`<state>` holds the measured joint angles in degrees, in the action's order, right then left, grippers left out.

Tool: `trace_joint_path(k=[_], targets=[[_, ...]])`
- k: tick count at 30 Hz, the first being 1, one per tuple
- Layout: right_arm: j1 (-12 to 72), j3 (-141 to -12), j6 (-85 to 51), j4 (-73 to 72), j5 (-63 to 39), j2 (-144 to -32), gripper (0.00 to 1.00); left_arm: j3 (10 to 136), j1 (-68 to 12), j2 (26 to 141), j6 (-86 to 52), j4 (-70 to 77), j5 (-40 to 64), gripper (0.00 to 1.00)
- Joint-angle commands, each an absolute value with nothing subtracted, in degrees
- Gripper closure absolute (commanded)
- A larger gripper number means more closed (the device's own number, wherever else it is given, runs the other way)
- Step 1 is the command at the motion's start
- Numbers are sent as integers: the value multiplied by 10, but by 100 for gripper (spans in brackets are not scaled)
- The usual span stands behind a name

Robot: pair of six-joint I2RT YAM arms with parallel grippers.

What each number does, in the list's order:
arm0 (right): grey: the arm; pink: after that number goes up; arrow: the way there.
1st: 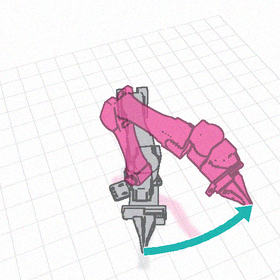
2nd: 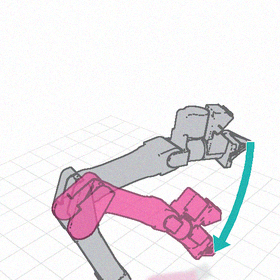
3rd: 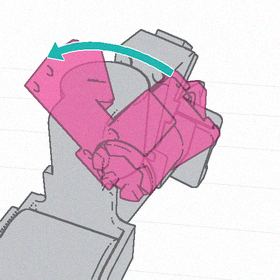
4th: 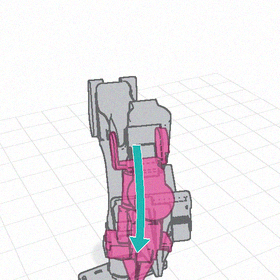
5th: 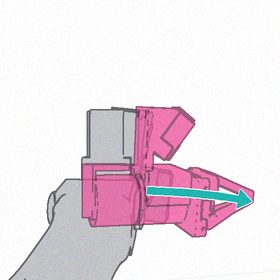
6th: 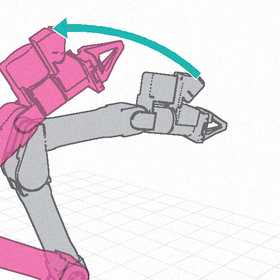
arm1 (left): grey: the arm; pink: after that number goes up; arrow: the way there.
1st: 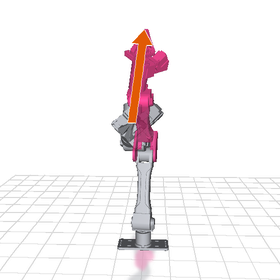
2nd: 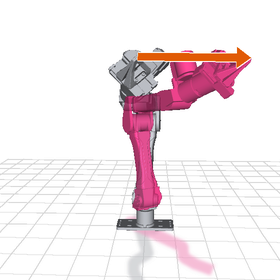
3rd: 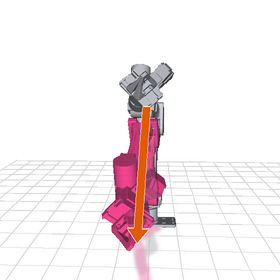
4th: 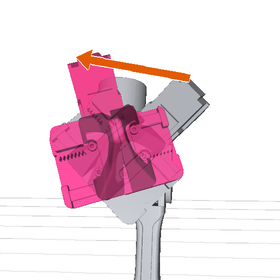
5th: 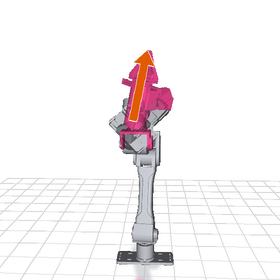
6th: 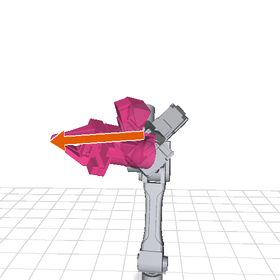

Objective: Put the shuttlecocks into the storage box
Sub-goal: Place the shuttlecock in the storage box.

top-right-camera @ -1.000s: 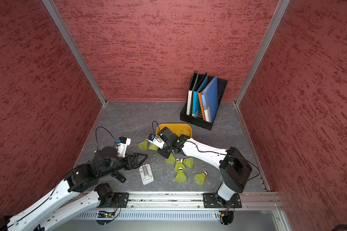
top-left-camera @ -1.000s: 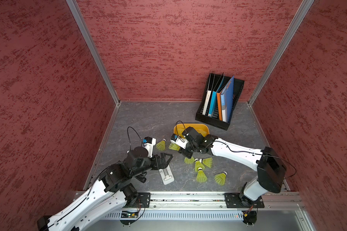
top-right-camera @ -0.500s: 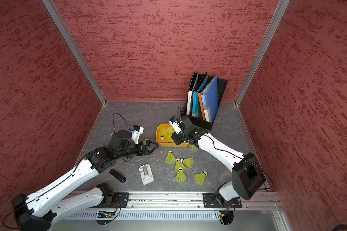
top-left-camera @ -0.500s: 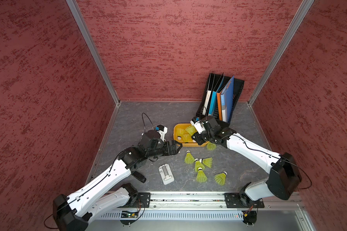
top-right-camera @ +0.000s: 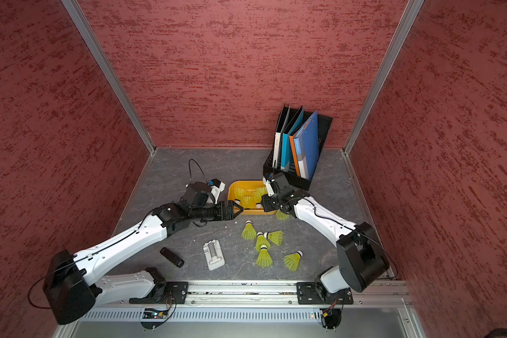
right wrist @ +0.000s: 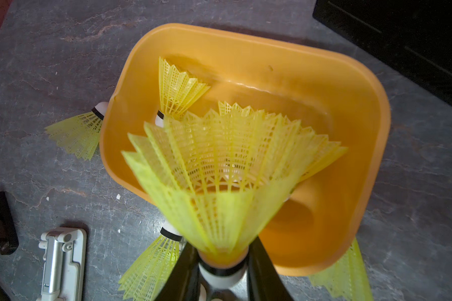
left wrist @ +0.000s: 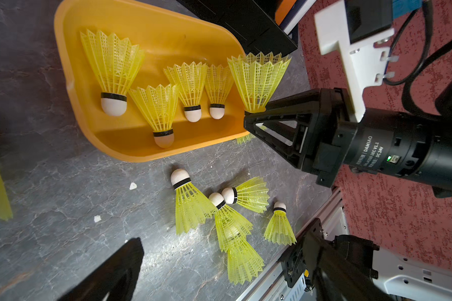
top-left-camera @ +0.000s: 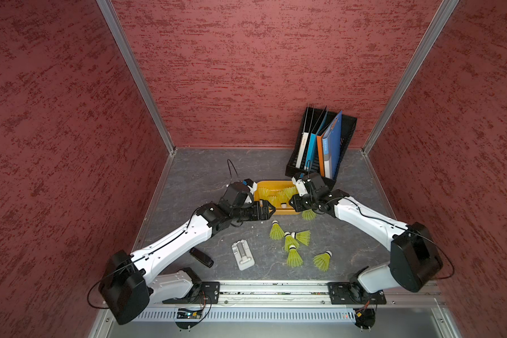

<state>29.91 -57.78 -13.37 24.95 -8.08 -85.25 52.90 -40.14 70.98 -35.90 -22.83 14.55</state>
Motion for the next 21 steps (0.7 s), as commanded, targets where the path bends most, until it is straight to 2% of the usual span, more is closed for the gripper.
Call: trace_joint_path(k=[1,13,21], targets=[[292,-581,-155,234,-65,-868,83,555,-398,733,-335,-208,150,0],[291,-604,-183,238,-54,-912,83,600,-402,815,-307,-201,120,0],[291,-599,-201,228,-44,-919,83,586,-395,832,-314,-134,102,0]])
